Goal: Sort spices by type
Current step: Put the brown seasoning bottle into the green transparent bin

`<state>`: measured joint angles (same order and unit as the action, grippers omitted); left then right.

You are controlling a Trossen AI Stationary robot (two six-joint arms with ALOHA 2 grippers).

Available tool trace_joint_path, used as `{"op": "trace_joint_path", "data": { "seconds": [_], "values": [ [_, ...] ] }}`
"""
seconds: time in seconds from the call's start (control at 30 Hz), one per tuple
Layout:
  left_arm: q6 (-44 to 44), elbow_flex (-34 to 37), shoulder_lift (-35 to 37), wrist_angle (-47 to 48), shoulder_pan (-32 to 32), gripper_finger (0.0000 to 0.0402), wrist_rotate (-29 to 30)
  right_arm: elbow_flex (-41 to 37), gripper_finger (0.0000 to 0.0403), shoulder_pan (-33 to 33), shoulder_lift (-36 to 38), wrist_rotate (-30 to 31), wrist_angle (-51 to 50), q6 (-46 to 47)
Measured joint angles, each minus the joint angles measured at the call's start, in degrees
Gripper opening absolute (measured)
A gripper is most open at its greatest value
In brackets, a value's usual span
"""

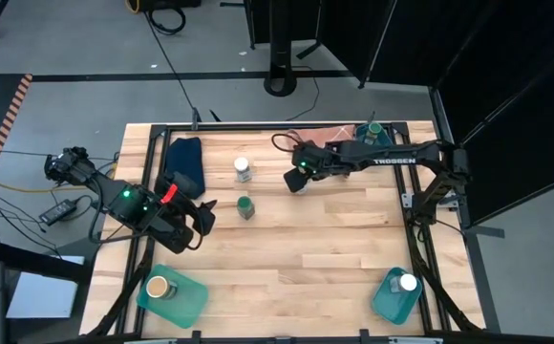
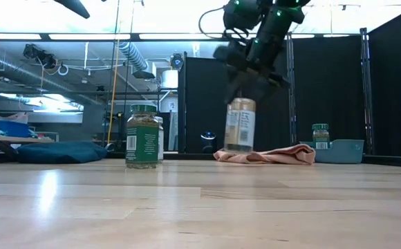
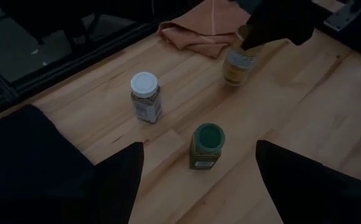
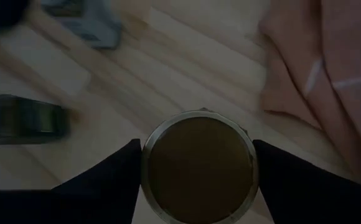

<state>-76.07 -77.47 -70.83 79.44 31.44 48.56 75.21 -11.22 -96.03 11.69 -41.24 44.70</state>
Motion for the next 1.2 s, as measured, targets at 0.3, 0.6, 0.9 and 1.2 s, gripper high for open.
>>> {"op": "trace_joint_path", "data": {
  "seconds": [0.3, 0.6, 0.9, 1.2],
  "values": [
    [15.3, 0.0, 0.0, -8.3, -0.2, 0.0314, -0.4, 7.4, 0.028, 1.0, 0.0, 0.0, 0.1, -3.6],
    [37.7, 0.0, 0.0, -18.0, -5.3, 0.0314, -6.9, 13.6, 0.028, 1.2, 0.0, -1.8, -0.8, -6.0],
    [56.6, 0.0, 0.0, -25.2, -10.6, 0.0314, -7.3, 16.9, 0.028, 4.1, 0.0, -3.9, -1.1, -7.0],
    [65.0, 3.0, 0.1, -35.3, -16.4, 0.0314, -14.4, 19.7, 0.028, 7.3, 0.1, -4.0, -0.8, -7.0]
  ]
}}
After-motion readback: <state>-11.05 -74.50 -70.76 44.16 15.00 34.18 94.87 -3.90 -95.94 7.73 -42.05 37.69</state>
